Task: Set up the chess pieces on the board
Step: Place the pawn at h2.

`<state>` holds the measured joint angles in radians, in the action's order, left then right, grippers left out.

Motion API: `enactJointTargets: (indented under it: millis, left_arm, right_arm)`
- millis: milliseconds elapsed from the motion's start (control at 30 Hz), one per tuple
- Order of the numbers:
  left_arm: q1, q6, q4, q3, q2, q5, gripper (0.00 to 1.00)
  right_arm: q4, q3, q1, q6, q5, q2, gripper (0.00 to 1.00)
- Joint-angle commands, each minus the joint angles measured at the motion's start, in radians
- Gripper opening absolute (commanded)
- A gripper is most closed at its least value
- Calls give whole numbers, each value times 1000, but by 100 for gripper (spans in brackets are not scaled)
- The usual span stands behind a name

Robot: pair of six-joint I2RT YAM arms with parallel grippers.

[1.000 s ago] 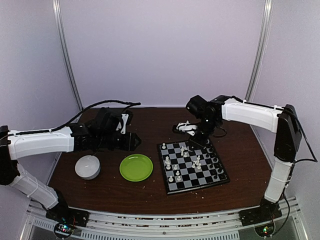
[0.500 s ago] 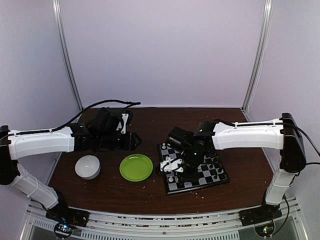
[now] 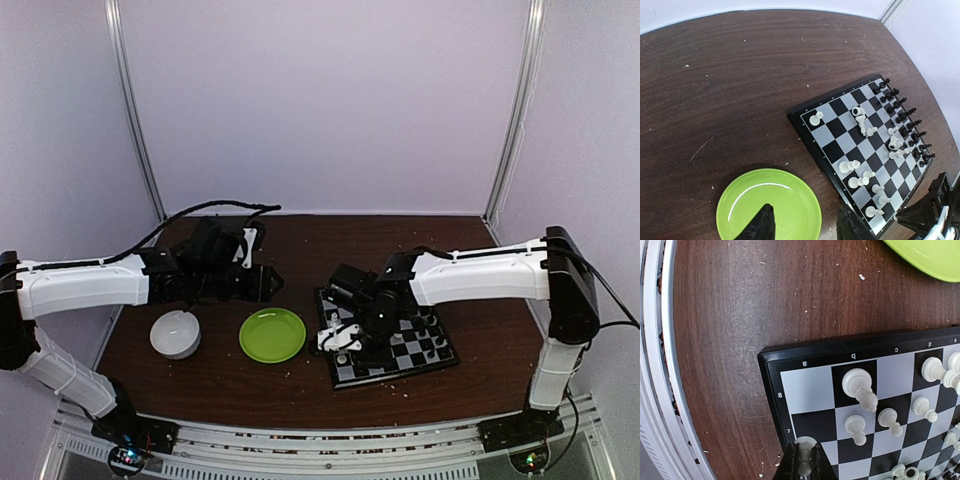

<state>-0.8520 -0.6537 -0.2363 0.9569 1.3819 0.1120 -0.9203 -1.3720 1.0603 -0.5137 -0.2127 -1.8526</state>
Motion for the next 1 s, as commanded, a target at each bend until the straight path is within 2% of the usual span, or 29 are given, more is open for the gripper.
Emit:
enactJointTargets:
  millis: [0,767,867,967]
  left_arm:
    - [-4,-8,34,-11,-16,8,43]
    - [-4,6,22,6,0,5,43]
    - [-4,5,22,4,1,3,43]
    - [-4,5,23,3,-1,3,43]
  right_arm:
    - [26,-16,0,-8,18,-32,4]
    - [26,-13,-17,-14,41,-89,5]
    - [28,-13,-17,-13,44,-90,7]
    - [27,-13,-17,-10,52,-91,14]
